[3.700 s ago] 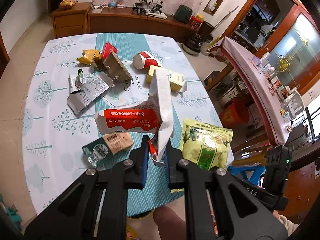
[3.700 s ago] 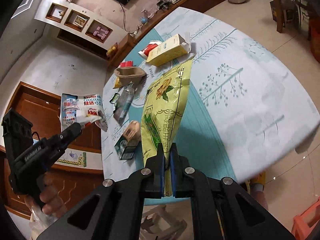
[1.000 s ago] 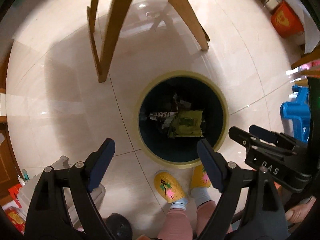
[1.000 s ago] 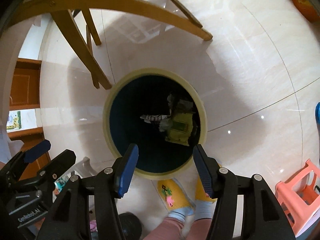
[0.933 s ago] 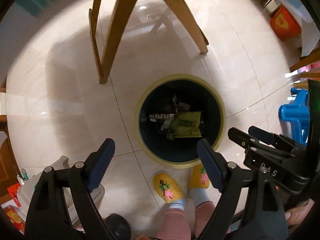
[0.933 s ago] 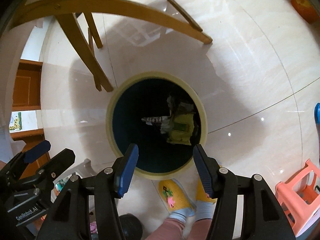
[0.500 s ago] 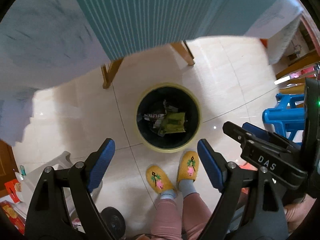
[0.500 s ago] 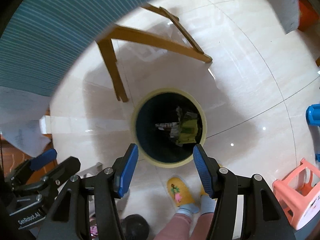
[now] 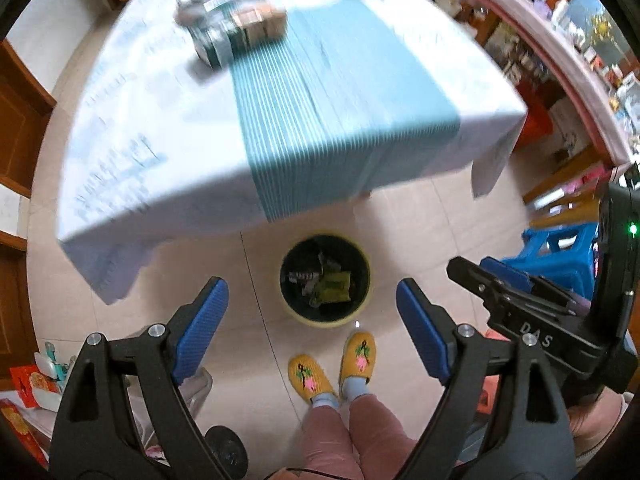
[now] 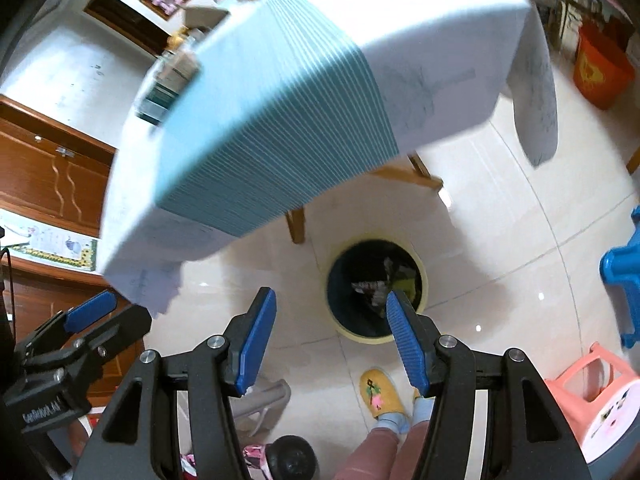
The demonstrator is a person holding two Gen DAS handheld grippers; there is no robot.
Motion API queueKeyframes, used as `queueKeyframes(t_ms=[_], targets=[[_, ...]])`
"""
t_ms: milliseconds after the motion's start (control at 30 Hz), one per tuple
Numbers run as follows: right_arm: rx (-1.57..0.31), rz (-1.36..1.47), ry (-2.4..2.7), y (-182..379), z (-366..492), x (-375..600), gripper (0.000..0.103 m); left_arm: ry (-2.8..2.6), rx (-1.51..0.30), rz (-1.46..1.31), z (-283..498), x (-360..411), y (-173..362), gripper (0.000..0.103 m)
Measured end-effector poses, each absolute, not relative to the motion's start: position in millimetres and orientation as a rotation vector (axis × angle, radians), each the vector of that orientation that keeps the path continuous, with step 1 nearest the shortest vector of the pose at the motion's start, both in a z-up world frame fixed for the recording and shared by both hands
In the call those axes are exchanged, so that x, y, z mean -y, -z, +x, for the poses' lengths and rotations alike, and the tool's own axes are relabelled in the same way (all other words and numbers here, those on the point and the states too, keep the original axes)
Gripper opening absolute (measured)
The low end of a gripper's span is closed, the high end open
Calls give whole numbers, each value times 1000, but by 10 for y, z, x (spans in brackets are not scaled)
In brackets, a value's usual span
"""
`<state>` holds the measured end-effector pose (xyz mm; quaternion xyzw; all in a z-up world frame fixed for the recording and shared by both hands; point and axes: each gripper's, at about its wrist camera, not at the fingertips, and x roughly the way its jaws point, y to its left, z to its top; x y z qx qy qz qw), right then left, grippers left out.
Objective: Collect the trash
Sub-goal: 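Raise both tools back toward the table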
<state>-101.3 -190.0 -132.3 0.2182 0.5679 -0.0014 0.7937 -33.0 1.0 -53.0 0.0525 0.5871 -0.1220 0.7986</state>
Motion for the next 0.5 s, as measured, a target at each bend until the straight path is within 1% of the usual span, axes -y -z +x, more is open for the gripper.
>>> queueKeyframes(t_ms=[100,267,367,500], targets=[[-1180,455,-26,889,-968,1835,59,244,-1205,101,-294,-69,73,84],[-1110,413,-88,294,-836,1740,60,202,-1132,93,-218,-108,-416,84],[-1075,390,-125,-17,-740,1710,60,173,-1083,93,-157,-118,-659,84],[-1030,367,-175,-314,-566,1688,60,121,-1046,92,-1,-151,-839,84]])
